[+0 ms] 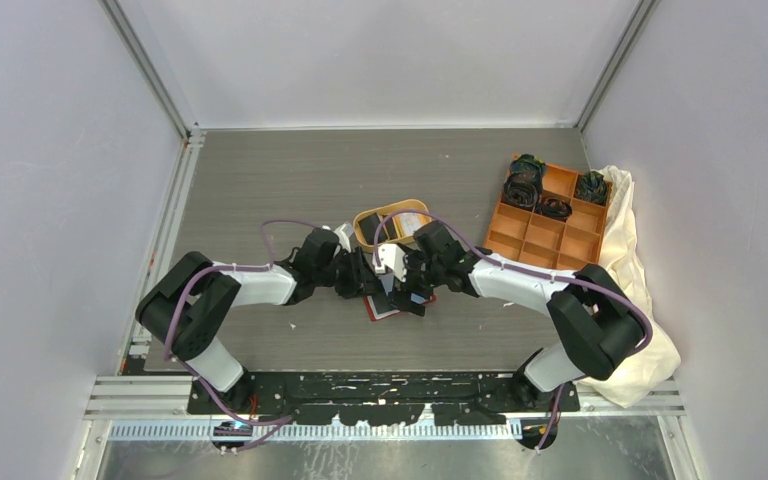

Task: Put the credit cards into the card holder
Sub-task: Turn over the card slot in the card holder, then pick up the credit card from the storage box.

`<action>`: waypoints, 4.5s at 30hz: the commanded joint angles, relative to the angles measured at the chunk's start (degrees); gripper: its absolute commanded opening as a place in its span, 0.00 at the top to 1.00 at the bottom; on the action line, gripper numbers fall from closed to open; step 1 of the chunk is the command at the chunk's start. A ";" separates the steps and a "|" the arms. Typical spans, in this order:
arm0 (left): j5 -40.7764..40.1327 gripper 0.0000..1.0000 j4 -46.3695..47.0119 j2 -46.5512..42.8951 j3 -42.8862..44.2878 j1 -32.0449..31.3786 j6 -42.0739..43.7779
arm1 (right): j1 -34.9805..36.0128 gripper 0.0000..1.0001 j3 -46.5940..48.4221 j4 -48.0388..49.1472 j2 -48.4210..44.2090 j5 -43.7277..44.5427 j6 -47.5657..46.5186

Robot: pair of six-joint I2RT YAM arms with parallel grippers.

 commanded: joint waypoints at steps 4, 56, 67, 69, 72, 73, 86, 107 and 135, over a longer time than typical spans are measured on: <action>1.20 0.63 1.82 -1.18 0.47 0.42 1.23 | 0.18 0.11 1.92 3.06 -1.64 2.56 2.56; 0.71 0.85 -9.41 0.94 10.09 0.53 7.73 | -3.46 0.20 4.76 -1.83 -0.41 1.31 8.64; 2.82 0.81 -9.05 7.91 16.81 -1.57 7.22 | -11.80 0.15 13.16 -18.03 -5.90 -13.39 8.99; 3.02 0.80 -9.16 9.01 18.00 -2.16 7.21 | -14.56 0.15 13.72 -19.15 -7.49 -15.29 9.23; 2.93 0.78 -9.17 10.22 19.37 -2.88 7.17 | -17.16 0.14 14.42 -19.96 -9.61 -15.40 9.08; 2.82 0.77 -9.03 10.58 19.68 -3.03 7.14 | -17.91 0.14 15.03 -20.59 -9.68 -15.14 8.94; 4.13 0.68 -6.60 14.90 23.76 -5.14 6.82 | -21.46 0.07 18.77 -22.37 -10.42 -12.51 11.46; 4.36 0.57 -23.24 -10.50 27.50 4.47 15.91 | -26.53 0.01 34.32 -18.05 1.53 -15.26 32.60; -5.01 0.24 -49.61 -19.89 63.03 6.58 -5.38 | -23.12 0.14 47.29 -18.64 25.65 -21.58 42.90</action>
